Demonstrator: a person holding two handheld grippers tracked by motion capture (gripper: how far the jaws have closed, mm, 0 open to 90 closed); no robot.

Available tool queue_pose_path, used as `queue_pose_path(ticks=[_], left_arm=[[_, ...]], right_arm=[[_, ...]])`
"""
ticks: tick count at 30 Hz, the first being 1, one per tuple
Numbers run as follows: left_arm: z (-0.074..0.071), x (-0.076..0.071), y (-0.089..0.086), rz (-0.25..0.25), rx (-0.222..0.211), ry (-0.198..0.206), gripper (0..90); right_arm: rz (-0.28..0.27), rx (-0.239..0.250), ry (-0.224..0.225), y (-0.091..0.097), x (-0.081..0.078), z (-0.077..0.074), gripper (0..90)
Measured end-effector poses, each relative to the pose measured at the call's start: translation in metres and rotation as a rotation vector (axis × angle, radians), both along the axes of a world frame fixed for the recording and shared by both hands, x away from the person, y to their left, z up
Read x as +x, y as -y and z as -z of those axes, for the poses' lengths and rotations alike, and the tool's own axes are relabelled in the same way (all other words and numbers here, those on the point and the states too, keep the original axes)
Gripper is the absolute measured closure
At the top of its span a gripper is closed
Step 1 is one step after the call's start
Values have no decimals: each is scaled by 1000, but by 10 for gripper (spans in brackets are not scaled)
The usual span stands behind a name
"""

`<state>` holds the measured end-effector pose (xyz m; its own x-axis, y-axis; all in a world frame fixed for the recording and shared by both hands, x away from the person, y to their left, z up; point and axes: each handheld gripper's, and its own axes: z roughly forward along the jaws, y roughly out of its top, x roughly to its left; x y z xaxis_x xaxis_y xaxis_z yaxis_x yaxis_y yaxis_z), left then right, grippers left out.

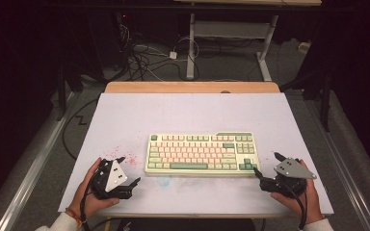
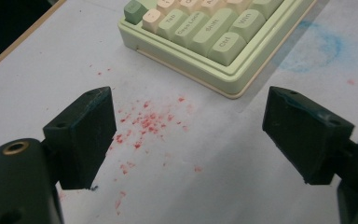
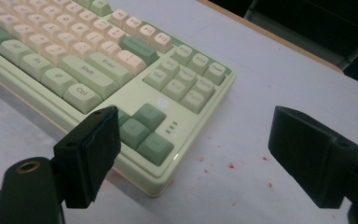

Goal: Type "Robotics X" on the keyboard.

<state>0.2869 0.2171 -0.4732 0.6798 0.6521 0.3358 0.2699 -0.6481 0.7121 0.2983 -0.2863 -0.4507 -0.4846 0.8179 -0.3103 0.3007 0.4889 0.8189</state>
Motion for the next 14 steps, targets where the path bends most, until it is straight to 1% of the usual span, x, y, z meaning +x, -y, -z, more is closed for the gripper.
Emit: queue_pose_path(ticks=[3,4,5,8,14], left_arm=[[0,1,0,0,1,-1,160],[0,1,0,-1,0,-3,160],[1,2,1,0,1,-3,160],[1,2,1,0,10,-6,160],[1,4,3,0,11,-9,160]], right_arm=[[-7,-9,-7,-1,1,2,170],[0,-7,-12,-1,1,3,171],[-5,-13,-9,-1,1,3,171],[-3,-10,-13,0,1,3,171],[-1,-8,-11,0,2,4,171]])
